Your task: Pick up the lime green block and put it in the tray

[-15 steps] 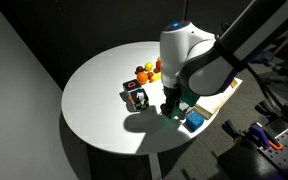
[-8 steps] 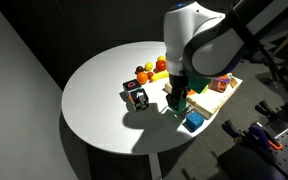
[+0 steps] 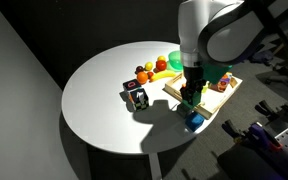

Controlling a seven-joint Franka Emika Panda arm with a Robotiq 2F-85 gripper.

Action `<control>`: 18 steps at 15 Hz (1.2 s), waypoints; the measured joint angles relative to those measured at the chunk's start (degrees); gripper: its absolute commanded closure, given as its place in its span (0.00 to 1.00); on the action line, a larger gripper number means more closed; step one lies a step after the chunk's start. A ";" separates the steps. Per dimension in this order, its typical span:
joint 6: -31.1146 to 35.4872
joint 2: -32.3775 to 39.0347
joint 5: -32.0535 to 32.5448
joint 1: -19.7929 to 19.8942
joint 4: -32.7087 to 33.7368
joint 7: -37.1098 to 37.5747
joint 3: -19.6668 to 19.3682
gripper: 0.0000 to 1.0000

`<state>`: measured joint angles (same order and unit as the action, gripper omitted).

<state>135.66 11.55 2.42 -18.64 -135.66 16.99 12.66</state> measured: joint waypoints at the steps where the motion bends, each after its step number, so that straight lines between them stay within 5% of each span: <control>1: 0.00 -0.31 -0.30 0.81 -0.77 0.00 -0.17 0.68; 9: 0.50 -0.95 -2.15 5.89 -4.12 -0.03 -3.00 0.68; 11: 0.95 -0.99 -2.15 6.51 -4.42 0.10 -3.73 0.17; 13: 2.22 -1.19 -2.15 6.66 -4.95 0.53 -4.26 0.14; 15: 3.30 -1.60 -2.15 6.63 -5.63 0.83 -4.35 0.00; 18: 4.57 -2.67 -2.15 6.43 -6.59 0.84 -4.14 0.00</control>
<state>140.23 8.87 0.27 -12.21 -142.25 17.84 8.52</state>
